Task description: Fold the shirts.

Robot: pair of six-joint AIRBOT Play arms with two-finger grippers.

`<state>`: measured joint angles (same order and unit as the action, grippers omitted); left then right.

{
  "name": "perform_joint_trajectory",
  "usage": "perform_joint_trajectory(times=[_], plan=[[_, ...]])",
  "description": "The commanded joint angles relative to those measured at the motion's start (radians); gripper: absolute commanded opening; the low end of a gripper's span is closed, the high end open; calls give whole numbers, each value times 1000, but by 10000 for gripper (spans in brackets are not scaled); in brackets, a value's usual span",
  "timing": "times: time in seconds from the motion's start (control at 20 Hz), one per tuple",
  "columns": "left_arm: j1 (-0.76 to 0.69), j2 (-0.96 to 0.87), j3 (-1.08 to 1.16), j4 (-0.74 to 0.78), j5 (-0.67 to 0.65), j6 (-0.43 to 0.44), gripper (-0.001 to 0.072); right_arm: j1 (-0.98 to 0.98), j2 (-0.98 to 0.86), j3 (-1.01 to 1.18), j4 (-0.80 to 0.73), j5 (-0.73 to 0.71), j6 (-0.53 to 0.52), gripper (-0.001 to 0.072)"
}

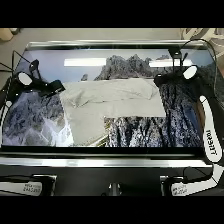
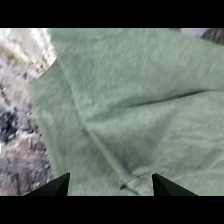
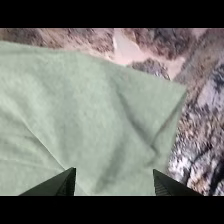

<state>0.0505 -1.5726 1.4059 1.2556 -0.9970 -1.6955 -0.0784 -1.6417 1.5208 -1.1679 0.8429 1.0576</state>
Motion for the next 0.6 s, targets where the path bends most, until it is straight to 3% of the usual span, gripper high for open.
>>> perform_joint_trajectory(times=[0.0, 0.05, 0.2, 0.55], plan=[[98, -10, -24, 13, -309, 119, 500, -118, 0, 0, -77, 298, 1, 494], [116, -10, -50, 11, -335, 135, 457, -150, -14, 0, -76, 381, -24, 494], [130, -13, -159, -51, -326, 157, 463, -186, -65, 0, -80, 543, -115, 492], [85, -41, -236, -148, -212, 178, 472, -185, -111, -1, -75, 598, -120, 492]])
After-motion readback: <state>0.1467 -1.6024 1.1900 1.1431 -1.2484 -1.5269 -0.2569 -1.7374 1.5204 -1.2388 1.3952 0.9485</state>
